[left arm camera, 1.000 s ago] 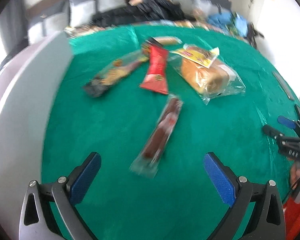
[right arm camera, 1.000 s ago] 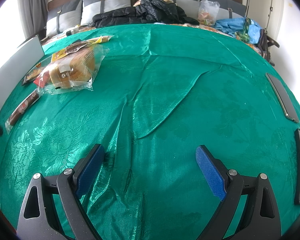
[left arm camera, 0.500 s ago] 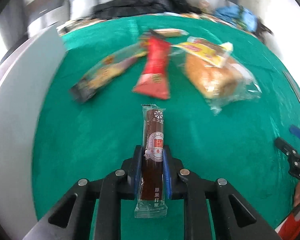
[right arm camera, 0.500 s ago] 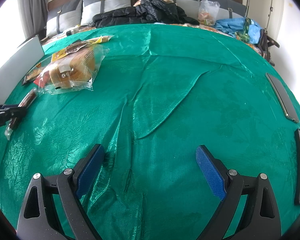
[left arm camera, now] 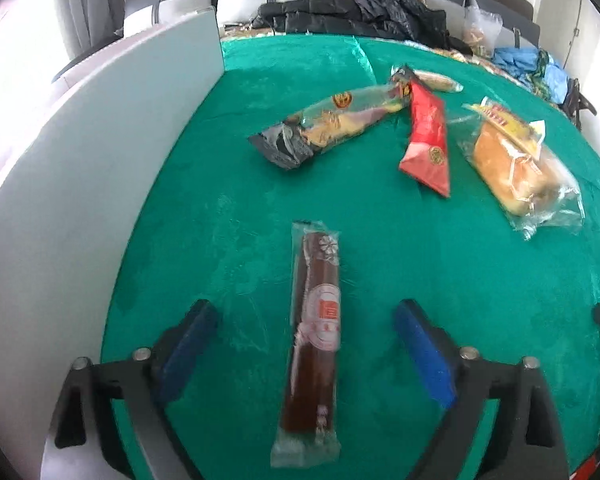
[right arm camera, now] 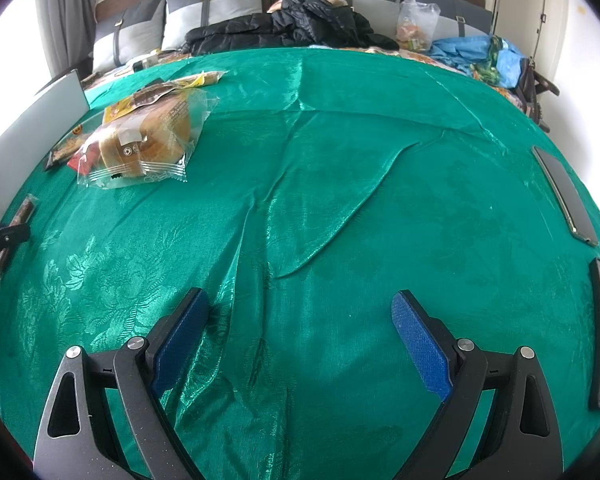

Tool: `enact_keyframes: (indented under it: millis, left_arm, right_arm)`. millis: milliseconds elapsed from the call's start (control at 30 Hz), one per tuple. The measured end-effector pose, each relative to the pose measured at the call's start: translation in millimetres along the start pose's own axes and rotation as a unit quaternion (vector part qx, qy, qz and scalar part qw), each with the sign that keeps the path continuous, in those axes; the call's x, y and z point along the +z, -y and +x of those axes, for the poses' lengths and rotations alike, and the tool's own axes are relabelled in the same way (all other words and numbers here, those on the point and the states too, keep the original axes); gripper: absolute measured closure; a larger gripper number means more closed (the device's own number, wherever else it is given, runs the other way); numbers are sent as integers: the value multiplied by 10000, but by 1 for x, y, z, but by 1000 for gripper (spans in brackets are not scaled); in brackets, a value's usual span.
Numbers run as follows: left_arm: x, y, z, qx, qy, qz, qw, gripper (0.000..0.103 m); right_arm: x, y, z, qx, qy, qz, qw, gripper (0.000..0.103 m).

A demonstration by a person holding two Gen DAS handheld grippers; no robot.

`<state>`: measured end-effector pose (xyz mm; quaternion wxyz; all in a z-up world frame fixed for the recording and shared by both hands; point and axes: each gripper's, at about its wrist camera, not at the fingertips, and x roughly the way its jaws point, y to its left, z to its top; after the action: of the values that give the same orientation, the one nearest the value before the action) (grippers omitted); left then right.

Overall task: Organize snacks
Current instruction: 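Release the sausage stick back onto the table with the left tool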

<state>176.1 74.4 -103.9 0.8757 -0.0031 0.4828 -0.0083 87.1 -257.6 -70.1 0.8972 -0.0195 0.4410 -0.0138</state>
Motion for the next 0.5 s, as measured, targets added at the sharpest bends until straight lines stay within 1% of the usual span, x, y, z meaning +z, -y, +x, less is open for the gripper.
enact_keyframes:
  millis: [33, 67, 200, 500]
  left_arm:
    - [0, -2, 0, -5, 22, -18, 10000, 5]
    - [1, -5, 2, 5, 34, -57, 10000, 0]
    - [-8, -7, -3, -26, 263, -7, 9997, 0]
    - [-12, -8, -7, -51, 285, 23, 9996, 0]
  right_arm:
    - [0, 0, 0, 0, 0, 0, 10000, 8]
    - [0, 0, 0, -1, 0, 1, 10000, 8]
    - [0, 0, 0, -1, 1, -2, 10000, 8]
    - [0, -1, 0, -2, 3, -3, 10000, 8]
